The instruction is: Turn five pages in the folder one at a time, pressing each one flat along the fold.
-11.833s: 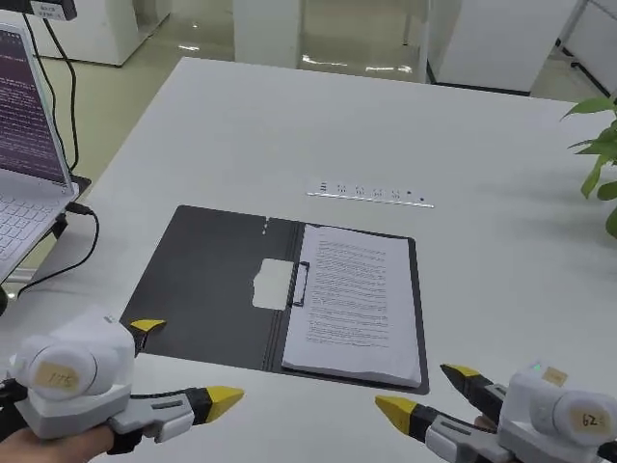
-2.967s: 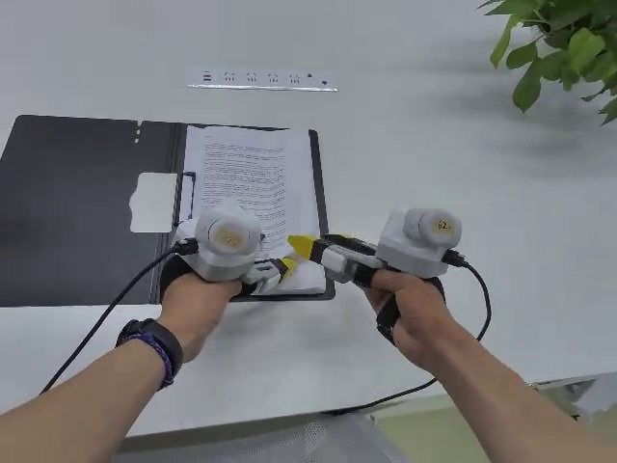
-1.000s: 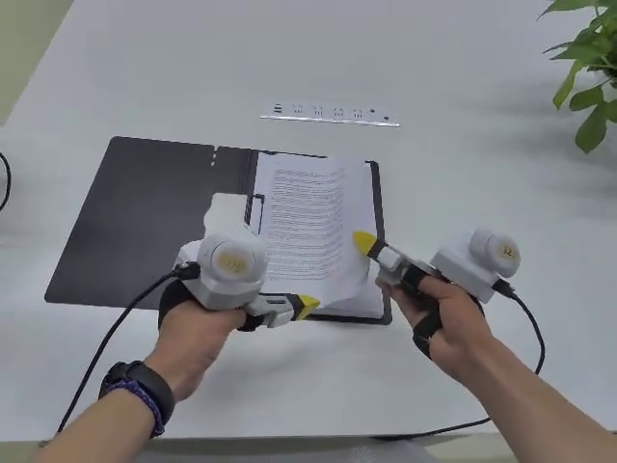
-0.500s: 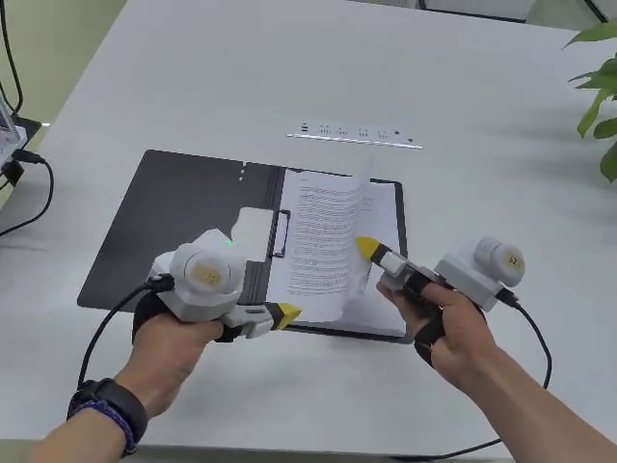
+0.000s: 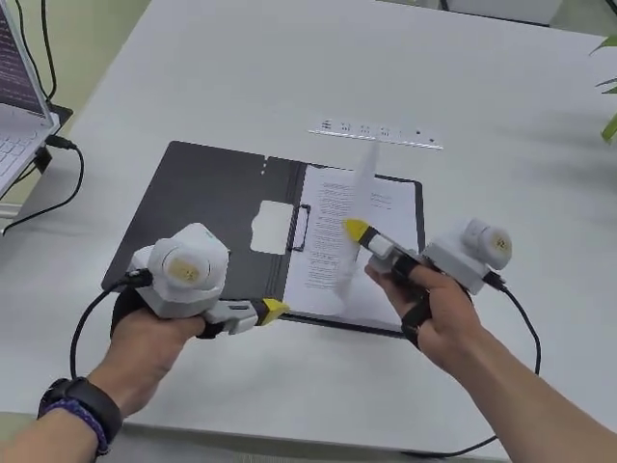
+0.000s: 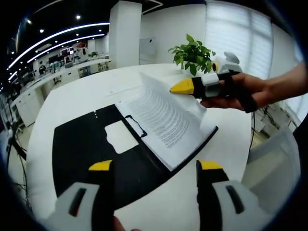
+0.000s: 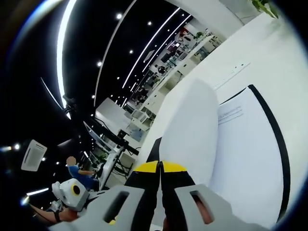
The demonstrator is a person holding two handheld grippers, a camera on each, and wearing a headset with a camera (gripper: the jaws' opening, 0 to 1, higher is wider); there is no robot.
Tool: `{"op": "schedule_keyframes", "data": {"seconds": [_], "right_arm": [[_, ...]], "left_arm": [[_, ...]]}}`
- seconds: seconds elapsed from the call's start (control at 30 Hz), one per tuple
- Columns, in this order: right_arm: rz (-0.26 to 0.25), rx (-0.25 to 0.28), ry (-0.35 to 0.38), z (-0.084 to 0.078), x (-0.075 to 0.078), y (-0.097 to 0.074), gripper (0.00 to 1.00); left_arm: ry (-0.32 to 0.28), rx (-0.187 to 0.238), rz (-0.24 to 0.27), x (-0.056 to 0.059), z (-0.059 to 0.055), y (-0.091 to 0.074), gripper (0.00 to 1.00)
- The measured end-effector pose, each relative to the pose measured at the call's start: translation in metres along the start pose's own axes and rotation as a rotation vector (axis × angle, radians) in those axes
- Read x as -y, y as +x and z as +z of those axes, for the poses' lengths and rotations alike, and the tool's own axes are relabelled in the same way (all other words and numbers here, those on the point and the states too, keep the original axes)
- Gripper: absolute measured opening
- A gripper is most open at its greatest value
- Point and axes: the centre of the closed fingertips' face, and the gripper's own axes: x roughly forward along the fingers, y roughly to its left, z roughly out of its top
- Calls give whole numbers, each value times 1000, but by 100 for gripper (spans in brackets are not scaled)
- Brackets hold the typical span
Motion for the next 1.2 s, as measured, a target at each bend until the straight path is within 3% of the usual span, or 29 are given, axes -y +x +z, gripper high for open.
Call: {"op": "schedule_keyframes", "data": {"seconds": [0.3, 0.73, 1.2], "right_arm": [[42, -53, -21, -18, -21, 28, 0], [86, -69, -9, -22, -46, 57, 0], [123, -109, 5, -44, -68, 88, 0]], "left_arm": [[-22, 7, 27, -6, -8, -16, 69], [-21, 27, 54, -19, -6, -32, 69], [-42, 41, 85, -36, -8, -45, 68]]}}
